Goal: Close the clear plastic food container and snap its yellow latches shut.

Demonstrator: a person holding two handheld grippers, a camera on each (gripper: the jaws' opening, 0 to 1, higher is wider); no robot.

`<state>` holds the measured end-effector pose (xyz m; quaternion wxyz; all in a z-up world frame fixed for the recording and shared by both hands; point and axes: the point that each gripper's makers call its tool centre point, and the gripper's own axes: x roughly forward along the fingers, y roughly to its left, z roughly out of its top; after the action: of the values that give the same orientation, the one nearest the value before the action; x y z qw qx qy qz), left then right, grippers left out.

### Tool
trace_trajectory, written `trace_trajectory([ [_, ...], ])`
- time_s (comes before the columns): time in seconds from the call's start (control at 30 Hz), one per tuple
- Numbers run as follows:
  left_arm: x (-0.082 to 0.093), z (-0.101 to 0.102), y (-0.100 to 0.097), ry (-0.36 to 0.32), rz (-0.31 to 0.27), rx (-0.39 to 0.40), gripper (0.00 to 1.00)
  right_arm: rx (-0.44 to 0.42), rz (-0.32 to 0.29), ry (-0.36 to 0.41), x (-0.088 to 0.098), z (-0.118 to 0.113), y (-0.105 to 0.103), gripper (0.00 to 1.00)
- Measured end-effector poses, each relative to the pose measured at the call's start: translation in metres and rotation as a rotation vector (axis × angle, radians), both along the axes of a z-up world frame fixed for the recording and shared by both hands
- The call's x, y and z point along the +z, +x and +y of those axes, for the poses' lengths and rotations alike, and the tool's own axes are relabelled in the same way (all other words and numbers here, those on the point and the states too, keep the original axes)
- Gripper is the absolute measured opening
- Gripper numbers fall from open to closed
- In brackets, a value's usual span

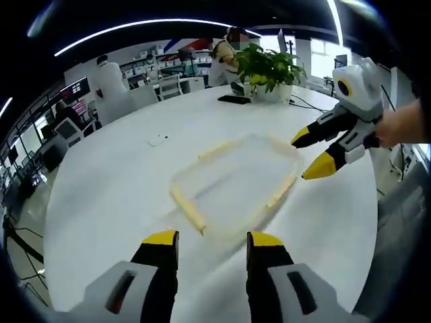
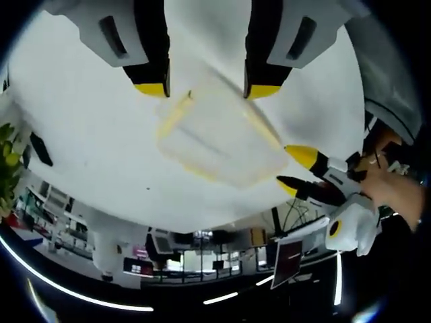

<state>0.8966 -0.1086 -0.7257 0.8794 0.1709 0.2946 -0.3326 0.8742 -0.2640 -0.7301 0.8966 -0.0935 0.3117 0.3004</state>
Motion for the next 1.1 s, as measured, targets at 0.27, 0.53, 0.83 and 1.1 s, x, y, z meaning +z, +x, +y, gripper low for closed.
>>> trace_trajectory([
  [0.27,-0.003,-0.006,0.0,0.001,0.004,-0.027,0.3,0.037,-0.018,-0.016,0.001,0.005,0.002,0.37],
  [0.53,-0.002,-0.007,-0.001,0.005,-0.009,-0.038,0.25,0.034,-0.023,-0.009,0.001,0.009,0.002,0.35],
  [0.83,-0.002,-0.005,-0.001,0.017,-0.015,-0.044,0.24,0.036,-0.022,-0.014,0.001,0.011,0.003,0.35],
  [1.1,-0.002,0.008,0.004,0.031,-0.017,-0.023,0.24,0.048,-0.027,-0.015,0.001,0.024,0.011,0.35],
])
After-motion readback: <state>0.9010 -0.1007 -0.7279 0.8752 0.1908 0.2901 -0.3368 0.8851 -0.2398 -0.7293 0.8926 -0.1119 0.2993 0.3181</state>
